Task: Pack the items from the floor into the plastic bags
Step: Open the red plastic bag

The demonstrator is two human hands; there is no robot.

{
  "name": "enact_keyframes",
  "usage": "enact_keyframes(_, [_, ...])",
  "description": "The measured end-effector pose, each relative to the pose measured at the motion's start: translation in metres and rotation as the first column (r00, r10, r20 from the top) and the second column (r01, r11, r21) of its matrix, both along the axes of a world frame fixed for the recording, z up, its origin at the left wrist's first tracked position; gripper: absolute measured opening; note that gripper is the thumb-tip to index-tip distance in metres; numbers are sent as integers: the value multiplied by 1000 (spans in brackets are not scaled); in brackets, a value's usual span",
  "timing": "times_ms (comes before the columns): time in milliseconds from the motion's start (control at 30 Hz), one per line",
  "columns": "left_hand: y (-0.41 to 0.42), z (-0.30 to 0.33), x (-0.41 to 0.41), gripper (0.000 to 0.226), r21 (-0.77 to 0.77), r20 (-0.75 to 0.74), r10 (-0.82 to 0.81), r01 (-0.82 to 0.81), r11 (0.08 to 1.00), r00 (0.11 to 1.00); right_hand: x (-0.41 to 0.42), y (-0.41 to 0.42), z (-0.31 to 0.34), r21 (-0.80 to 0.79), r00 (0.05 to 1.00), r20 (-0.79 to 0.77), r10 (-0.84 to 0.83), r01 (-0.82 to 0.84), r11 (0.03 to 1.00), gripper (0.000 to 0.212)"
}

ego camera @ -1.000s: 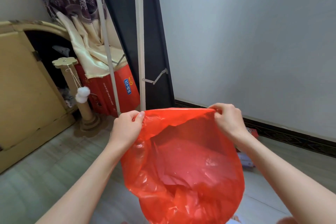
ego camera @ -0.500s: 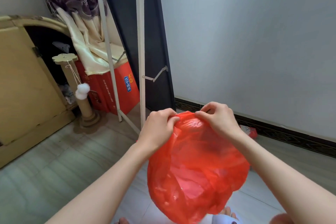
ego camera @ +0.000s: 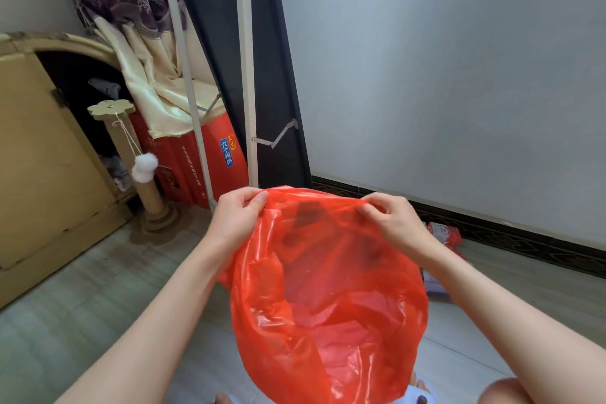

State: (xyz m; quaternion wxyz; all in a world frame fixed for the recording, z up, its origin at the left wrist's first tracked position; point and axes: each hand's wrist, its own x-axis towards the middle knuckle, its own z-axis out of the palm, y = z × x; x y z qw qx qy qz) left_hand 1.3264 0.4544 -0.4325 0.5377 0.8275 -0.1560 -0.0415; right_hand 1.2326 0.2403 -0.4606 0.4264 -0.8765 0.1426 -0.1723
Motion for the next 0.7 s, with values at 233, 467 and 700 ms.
enact_keyframes(233, [12, -19, -2, 34, 394, 396, -70, -101, 913, 916, 7, 15, 12, -73, 999, 28, 31, -29, 997, 36])
enact_keyframes(467, [-14, -28, -29, 33, 424, 408, -449, 271, 864, 795, 7, 27, 24, 501, 953, -208, 220, -90, 861, 30])
enact_keyframes(700, [-8, -32, -16, 18, 424, 284, -440, 300, 854, 852, -1, 9, 13, 129, 962, -219, 166, -140, 982, 40])
